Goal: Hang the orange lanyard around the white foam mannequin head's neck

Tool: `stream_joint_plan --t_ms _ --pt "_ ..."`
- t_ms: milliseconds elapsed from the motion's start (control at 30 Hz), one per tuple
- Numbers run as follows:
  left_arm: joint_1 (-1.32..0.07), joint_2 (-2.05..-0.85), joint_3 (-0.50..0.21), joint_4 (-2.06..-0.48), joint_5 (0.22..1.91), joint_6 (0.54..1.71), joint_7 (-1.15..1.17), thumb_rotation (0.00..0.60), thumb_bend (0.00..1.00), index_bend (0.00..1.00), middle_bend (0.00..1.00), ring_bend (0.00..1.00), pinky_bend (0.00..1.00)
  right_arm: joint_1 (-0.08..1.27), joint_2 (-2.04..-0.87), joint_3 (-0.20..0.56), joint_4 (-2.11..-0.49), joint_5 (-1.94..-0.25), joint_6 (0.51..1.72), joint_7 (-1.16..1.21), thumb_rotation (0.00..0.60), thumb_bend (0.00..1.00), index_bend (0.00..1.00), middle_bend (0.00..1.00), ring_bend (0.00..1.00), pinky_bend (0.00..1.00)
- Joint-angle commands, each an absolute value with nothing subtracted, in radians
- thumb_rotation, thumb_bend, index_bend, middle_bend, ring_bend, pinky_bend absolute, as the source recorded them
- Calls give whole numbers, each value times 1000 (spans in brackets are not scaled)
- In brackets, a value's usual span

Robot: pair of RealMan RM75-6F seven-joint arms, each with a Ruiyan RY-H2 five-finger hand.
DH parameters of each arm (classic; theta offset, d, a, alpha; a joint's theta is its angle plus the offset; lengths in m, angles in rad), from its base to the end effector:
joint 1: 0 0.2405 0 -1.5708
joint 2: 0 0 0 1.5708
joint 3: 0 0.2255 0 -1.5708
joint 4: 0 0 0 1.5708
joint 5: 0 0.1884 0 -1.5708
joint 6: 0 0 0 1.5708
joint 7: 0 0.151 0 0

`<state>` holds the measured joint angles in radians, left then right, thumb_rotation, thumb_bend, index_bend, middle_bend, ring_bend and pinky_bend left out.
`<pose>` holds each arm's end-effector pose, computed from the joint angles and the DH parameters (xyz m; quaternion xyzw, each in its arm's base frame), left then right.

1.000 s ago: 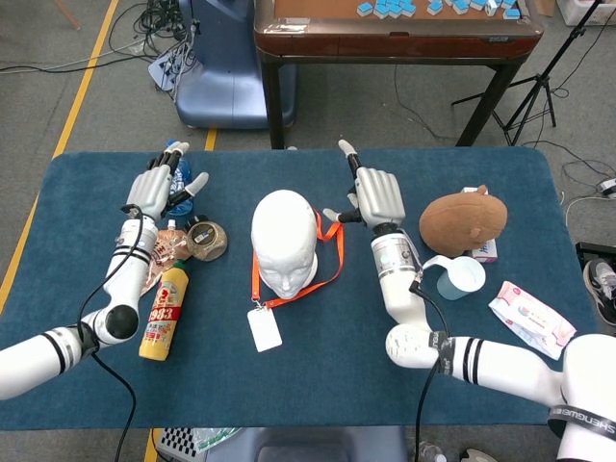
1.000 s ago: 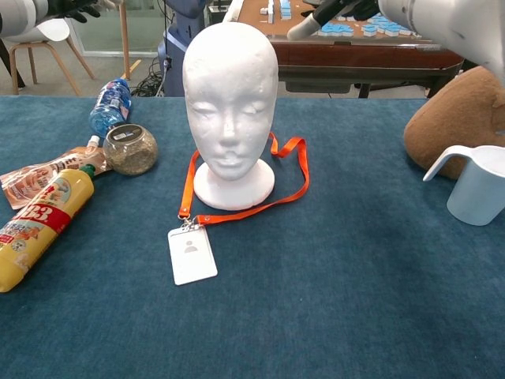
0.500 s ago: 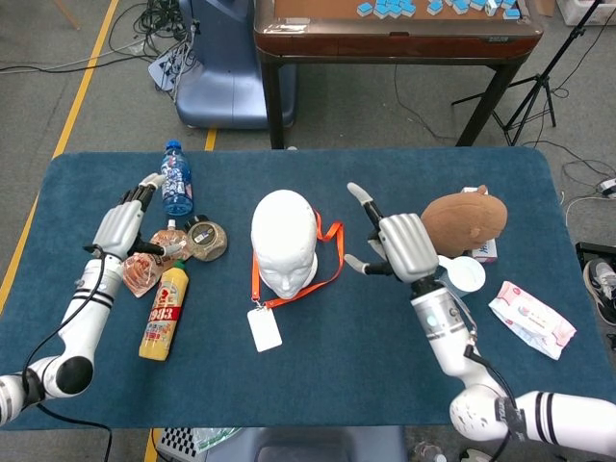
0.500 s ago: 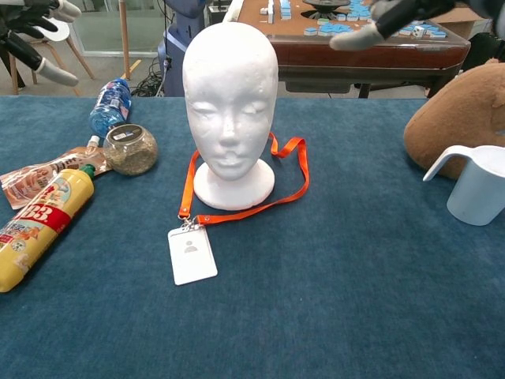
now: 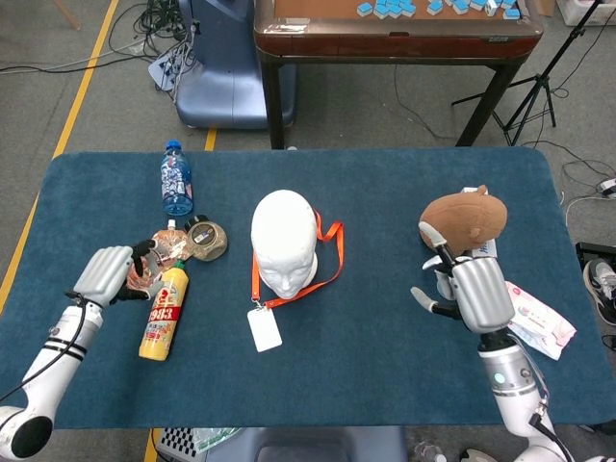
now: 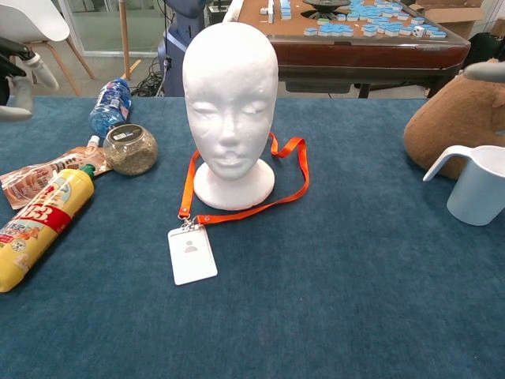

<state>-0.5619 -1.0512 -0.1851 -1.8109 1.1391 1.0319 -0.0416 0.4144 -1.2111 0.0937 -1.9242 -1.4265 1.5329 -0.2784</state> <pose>-0.1725 0.3043 0.1347 -0.6333 -0.4789 -0.4232 0.4364 -0.1424 -0.2444 0.1398 0.6057 -0.3288 0.5198 0.5048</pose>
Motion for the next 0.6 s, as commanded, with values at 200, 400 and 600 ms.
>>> stream_joint_plan --t_ms 200,400,600 --pt "-525 -1054 -105 -1800 1335 1019 -139 600 287 488 852 859 950 327 -1207 64 -1880 -1477 1603 -267 600 212 118 759 837 957" --pt "-555 -1076 -73 -1785 1384 957 -115 600 374 406 879 894 959 293 -1211 69 -1854 -1496 1623 -282 600 212 118 707 768 956" --pt "-593 -1116 -56 -1755 1424 905 -81 600 455 348 908 924 966 271 -1195 66 -1852 -1492 1604 -308 600 212 118 701 761 956"
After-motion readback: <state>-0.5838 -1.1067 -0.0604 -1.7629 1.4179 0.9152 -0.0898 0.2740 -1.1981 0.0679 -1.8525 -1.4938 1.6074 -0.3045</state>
